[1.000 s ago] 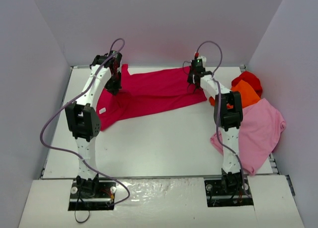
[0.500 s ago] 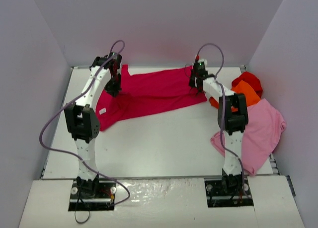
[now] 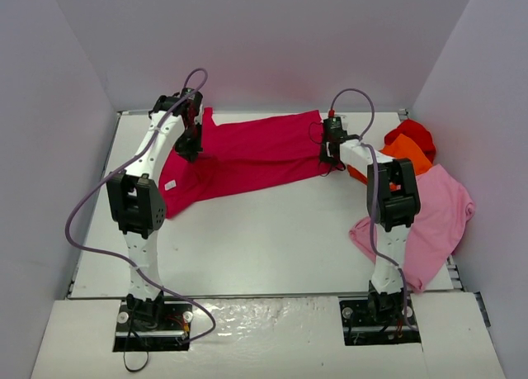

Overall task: Fold and stack the t-shirts
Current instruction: Fold the flattened tshirt in 1/3 of the way

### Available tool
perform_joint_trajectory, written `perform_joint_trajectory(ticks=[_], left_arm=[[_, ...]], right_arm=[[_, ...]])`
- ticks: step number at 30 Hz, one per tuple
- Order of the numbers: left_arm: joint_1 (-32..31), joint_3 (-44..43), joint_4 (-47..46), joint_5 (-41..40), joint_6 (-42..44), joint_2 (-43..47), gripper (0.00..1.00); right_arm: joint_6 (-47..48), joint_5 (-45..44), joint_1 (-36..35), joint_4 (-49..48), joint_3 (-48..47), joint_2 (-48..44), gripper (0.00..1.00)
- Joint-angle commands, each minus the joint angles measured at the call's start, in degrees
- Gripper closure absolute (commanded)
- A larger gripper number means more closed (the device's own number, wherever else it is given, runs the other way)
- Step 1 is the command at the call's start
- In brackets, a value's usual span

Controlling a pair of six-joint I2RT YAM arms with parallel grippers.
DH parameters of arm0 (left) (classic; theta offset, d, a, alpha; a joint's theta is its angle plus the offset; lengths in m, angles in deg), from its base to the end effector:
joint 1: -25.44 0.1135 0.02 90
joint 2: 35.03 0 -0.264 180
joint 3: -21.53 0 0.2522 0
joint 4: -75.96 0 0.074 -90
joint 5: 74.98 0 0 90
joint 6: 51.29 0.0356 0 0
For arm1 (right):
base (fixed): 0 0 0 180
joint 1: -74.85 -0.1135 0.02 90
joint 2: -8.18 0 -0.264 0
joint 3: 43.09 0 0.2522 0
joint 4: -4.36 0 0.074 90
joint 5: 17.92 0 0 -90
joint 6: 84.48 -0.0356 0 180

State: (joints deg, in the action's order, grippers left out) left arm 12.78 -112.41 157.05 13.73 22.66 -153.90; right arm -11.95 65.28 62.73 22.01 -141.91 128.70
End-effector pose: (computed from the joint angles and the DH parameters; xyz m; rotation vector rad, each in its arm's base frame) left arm 0.4251 -0.0947 0.3101 -0.0872 2.7270 -0.1139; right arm 0.4633 0.0952 0.1783 0.1686 2.2495 0.1430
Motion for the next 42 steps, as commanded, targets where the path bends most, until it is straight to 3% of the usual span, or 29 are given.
perform_joint_trajectory(ticks=[1, 13, 27, 42], left_arm=[[0.45, -0.98, -0.57, -0.42, 0.76, 5.22, 1.0], [0.45, -0.9, -0.75, -0.32, 0.76, 4.82, 1.0], [0.38, 0.07, -1.16, 0.13, 0.76, 5.29, 1.0], [0.45, 0.91, -1.79, 0.76, 0.63, 5.84, 1.0]], right_arm=[[0.82, -2.82, -0.01, -1.69, -4.91, 1.16, 1.0], [-0.21, -6.29, -0.01, -4.64, -10.72, 6.22, 1.0], [-0.9, -0.29, -0.19, -15.58, -16.0, 3.69, 1.0], [-0.21, -2.72, -0.54, -19.5, 4.55, -11.19, 1.0]])
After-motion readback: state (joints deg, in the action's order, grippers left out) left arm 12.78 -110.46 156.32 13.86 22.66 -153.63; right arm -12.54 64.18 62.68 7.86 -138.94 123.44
